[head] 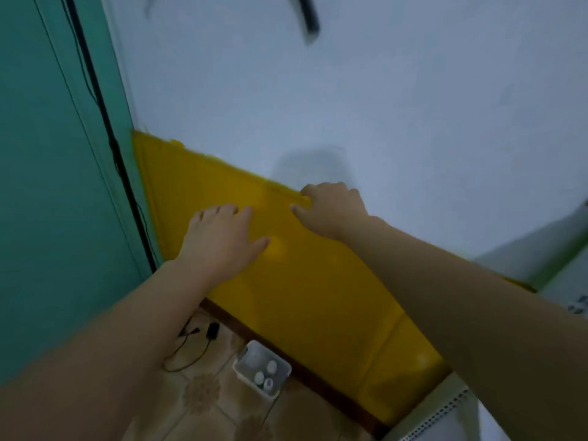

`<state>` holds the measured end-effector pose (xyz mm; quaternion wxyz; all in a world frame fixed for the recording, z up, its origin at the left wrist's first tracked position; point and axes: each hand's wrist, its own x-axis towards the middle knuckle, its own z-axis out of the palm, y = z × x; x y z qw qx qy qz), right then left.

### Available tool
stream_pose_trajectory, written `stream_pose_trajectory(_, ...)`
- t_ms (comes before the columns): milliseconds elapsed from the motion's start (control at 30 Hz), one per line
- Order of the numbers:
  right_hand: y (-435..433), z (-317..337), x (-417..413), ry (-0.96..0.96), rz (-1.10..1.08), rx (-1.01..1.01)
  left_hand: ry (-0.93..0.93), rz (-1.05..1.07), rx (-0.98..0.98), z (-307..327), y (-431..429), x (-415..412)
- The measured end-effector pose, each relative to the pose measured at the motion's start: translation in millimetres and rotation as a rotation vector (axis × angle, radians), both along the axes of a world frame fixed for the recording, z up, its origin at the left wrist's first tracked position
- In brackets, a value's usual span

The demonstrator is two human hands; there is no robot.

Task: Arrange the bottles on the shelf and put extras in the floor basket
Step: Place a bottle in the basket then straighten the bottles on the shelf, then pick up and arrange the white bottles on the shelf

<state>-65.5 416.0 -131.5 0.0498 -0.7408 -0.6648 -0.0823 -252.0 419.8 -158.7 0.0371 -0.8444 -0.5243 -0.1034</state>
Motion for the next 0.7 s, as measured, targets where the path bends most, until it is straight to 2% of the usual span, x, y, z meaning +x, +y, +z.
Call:
stream_pose_trajectory(200, -109.3, 82.3, 20.6, -0.038, -0.046, 0.062, -0.047, -0.067, 0.1, 82.9, -96.7, 27.1)
stream_pose_trajectory(367, -212.7, 135.2, 49.8, -0.094, -0.188, 0.116, -0.064, -0.189, 0.098, 128.1, -167.8, 59.4)
stream_pose_trajectory(567, -346.0, 180.4, 86.8, -0.098, -0.447, 0.212, -0.184, -0.498, 0.197, 175.1, -262.9, 126.1)
stream_pose_trajectory(700, -440.5, 189.4, 114.6, -0.075, -0.626, 0.246, -0.213, -0.731, 0.18, 196.0, -340.8, 180.7)
